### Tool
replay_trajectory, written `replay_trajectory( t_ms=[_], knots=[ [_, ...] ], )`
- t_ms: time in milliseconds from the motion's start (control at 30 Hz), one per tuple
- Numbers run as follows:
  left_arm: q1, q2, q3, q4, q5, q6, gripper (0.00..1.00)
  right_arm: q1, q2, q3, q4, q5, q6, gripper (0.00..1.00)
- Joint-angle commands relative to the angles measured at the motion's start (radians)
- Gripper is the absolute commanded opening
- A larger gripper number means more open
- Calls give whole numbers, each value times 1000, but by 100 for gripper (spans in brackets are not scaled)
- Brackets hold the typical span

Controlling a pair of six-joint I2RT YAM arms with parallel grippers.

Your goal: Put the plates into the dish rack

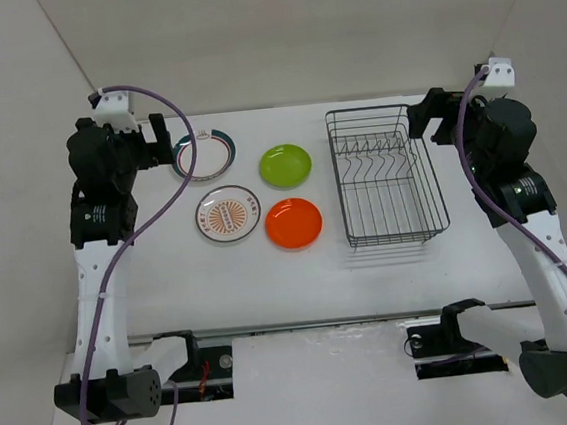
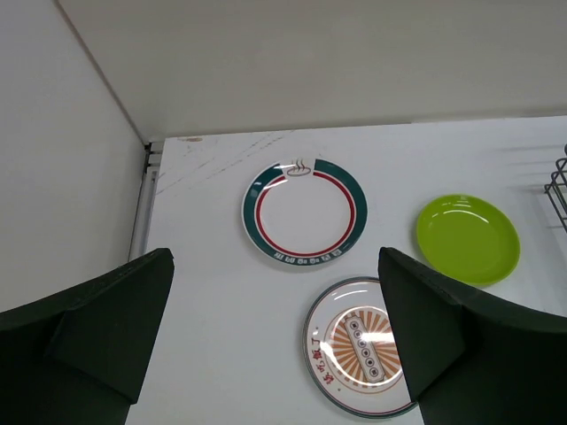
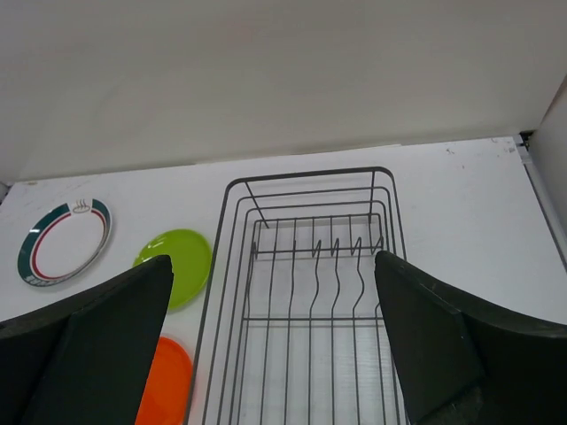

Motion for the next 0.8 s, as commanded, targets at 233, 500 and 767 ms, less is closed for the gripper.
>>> replay_trajectory(
  t_ms=[233, 500, 767],
  knots=[
    [-2, 15, 31, 30, 15, -15, 100, 3, -18, 15, 62, 15, 12, 100],
    [50, 219, 22, 53, 12, -124, 100, 3, 5, 4, 73, -206, -19, 100],
    [185, 523, 60, 196, 345, -182, 98, 3, -4, -28, 107, -269, -37, 100]
  ],
)
